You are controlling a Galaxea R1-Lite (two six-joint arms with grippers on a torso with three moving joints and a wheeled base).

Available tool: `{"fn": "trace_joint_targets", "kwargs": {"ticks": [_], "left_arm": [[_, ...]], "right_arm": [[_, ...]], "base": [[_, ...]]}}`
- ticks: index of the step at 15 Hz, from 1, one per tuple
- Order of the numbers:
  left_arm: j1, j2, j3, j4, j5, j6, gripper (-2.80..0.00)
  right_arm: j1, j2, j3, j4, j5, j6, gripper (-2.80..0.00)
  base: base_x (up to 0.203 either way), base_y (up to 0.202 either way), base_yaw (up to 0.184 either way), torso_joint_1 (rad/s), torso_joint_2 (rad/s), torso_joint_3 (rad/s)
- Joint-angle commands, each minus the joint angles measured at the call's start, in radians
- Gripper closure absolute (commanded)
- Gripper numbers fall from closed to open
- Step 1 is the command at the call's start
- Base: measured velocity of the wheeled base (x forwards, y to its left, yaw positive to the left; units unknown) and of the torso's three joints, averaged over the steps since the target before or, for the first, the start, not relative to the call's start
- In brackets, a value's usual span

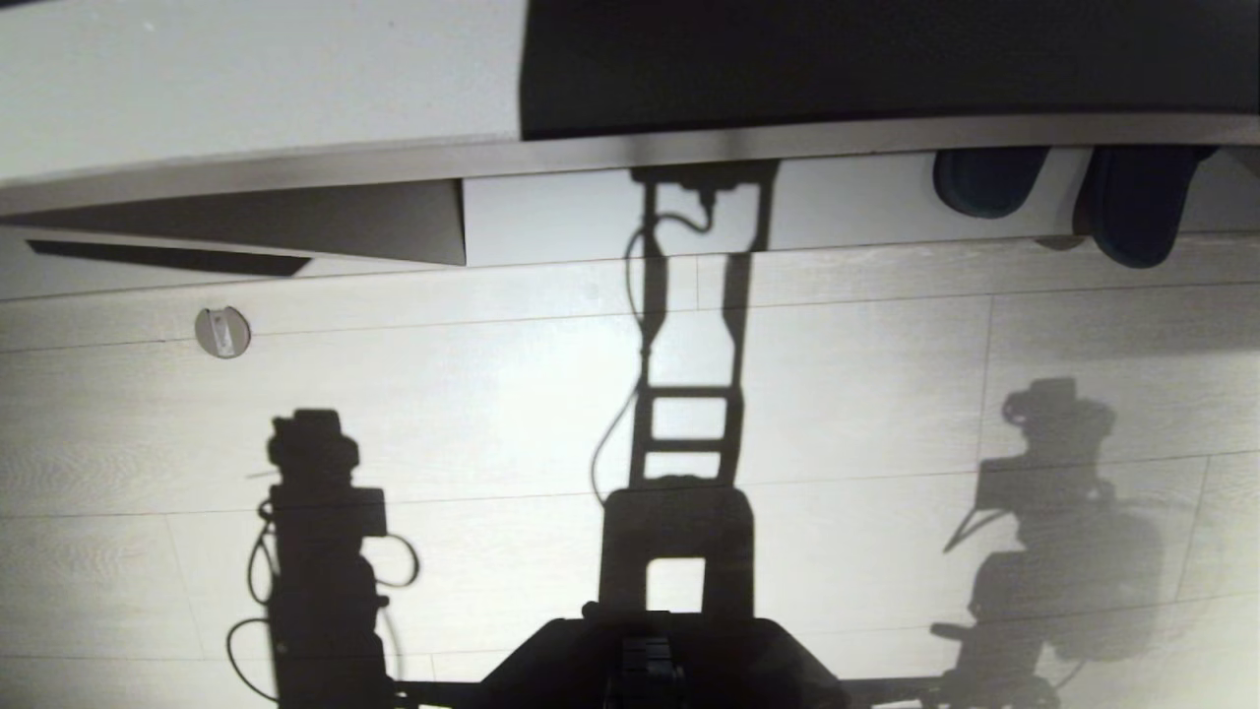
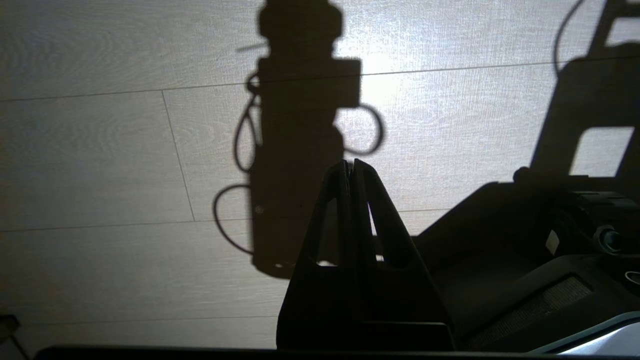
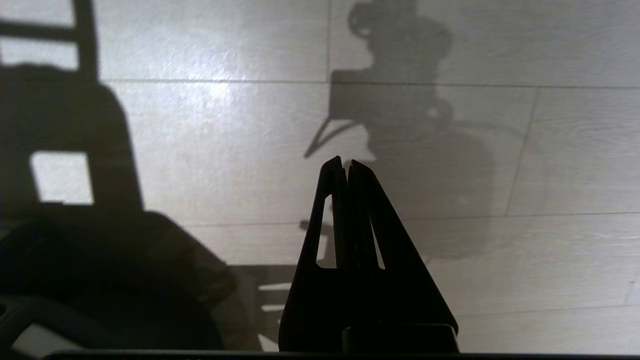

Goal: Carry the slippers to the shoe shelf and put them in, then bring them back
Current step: Pick up the slippers in the shoe cabinet

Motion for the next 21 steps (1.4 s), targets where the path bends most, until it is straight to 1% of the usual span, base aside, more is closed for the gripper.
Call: {"fn": "trace_joint_targets", "kwargs": {"ticks": [1, 2, 3, 4, 10, 15, 17, 18, 21], "left_arm": [[0.000, 0.000, 0.000, -0.001, 0.000, 0.000, 0.00], [0.000, 0.000, 0.000, -0.001, 0.000, 0.000, 0.00], [0.000, 0.000, 0.000, -0.001, 0.000, 0.000, 0.00], [0.000, 0.000, 0.000, -0.001, 0.000, 0.000, 0.00], [0.000, 0.000, 0.000, -0.001, 0.000, 0.000, 0.00], [0.000, 0.000, 0.000, -0.001, 0.000, 0.000, 0.00], [0.000, 0.000, 0.000, -0.001, 0.000, 0.000, 0.00], [0.000, 0.000, 0.000, -0.001, 0.000, 0.000, 0.00], [0.000, 0.000, 0.000, -0.001, 0.000, 0.000, 0.00]], "right_arm": [[0.000, -0.103, 0.006, 0.049, 0.039, 0.003, 0.00], [0.000, -0.146, 0.006, 0.087, 0.071, 0.009, 0.00], [0.000, -0.157, 0.007, 0.161, 0.090, 0.014, 0.00], [0.000, -0.158, 0.007, 0.187, 0.108, 0.017, 0.00], [0.000, -0.157, 0.007, 0.184, 0.104, 0.031, 0.00], [0.000, -0.144, -0.011, 0.180, 0.102, 0.022, 0.00], [0.000, -0.081, -0.079, 0.173, 0.102, 0.026, 0.00], [0.000, -0.017, -0.120, 0.158, 0.096, 0.025, 0.00], [-0.002, 0.121, -0.209, 0.070, 0.077, 0.021, 0.00]], "base": [[0.000, 0.000, 0.000, 0.000, 0.00, 0.000], [0.000, 0.000, 0.000, 0.000, 0.00, 0.000], [0.000, 0.000, 0.000, 0.000, 0.00, 0.000], [0.000, 0.000, 0.000, 0.000, 0.00, 0.000], [0.000, 0.000, 0.000, 0.000, 0.00, 0.000], [0.000, 0.000, 0.000, 0.000, 0.00, 0.000], [0.000, 0.000, 0.000, 0.000, 0.00, 0.000], [0.000, 0.000, 0.000, 0.000, 0.00, 0.000], [0.000, 0.000, 0.000, 0.000, 0.00, 0.000]]}}
